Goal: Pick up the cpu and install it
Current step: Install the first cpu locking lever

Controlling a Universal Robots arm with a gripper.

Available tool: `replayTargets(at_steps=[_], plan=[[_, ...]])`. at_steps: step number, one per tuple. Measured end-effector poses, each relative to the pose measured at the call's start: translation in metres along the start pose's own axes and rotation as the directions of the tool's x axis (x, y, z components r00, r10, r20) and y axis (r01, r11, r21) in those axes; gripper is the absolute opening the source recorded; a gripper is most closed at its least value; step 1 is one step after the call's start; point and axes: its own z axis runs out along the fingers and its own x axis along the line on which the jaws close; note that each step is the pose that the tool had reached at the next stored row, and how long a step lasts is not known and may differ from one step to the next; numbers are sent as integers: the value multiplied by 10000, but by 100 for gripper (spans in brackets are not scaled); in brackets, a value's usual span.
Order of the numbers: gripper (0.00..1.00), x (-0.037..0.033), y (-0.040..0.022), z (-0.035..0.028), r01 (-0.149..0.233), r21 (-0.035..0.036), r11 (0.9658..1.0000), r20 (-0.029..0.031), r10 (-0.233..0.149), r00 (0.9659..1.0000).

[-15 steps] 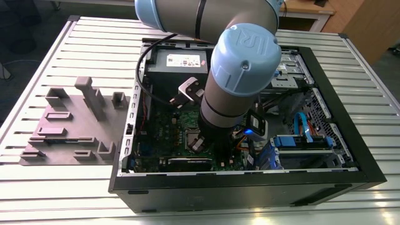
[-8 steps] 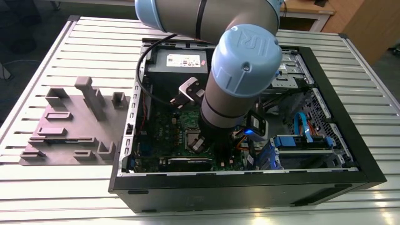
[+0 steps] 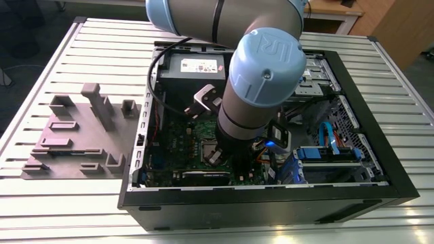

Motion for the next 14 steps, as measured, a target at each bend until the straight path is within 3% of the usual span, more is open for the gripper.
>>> replayTargets(at_steps=[14], plan=[[10,14,1,-9,3,6,10000,-3,-3,10000]])
